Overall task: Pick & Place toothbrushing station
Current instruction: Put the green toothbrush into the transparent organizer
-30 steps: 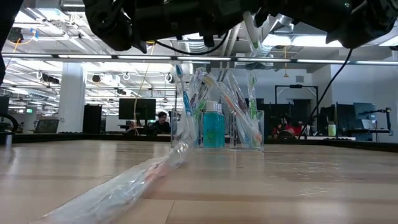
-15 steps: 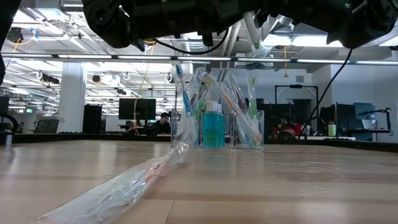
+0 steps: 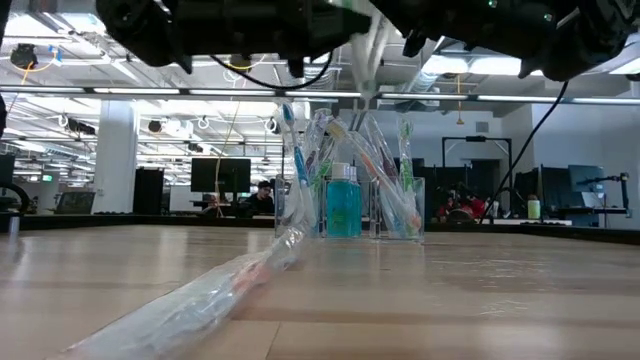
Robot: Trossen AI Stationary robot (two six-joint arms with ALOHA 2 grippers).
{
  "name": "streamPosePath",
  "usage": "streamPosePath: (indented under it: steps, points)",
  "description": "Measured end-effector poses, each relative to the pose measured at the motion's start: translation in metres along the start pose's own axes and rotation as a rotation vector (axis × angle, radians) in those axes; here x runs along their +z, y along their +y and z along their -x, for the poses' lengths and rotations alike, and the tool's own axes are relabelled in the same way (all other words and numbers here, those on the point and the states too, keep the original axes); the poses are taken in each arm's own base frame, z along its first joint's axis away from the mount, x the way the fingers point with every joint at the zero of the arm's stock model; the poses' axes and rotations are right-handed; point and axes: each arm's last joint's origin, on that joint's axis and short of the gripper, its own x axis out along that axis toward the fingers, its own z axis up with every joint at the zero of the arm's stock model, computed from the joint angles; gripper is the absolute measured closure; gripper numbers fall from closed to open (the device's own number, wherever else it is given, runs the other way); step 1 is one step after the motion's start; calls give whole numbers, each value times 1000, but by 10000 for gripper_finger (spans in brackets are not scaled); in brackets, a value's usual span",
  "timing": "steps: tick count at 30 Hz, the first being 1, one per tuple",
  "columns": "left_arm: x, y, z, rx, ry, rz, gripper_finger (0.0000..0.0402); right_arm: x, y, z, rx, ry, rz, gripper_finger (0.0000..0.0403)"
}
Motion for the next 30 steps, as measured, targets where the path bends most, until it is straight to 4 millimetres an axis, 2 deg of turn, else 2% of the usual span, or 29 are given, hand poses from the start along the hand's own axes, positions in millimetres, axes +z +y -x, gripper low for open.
streamPosePath:
  steps: [6, 15, 30]
  points:
    - [-3, 5, 24, 79, 27, -4, 380, -2, -7, 0, -24, 16, 8, 345]
    - [-21, 8, 37, 187, 100, -14, 379, -6, -9, 0, -28, 50, -15, 343]
    - [-38, 14, 51, 283, 164, 40, 374, -5, -9, 0, -27, 49, -15, 343]
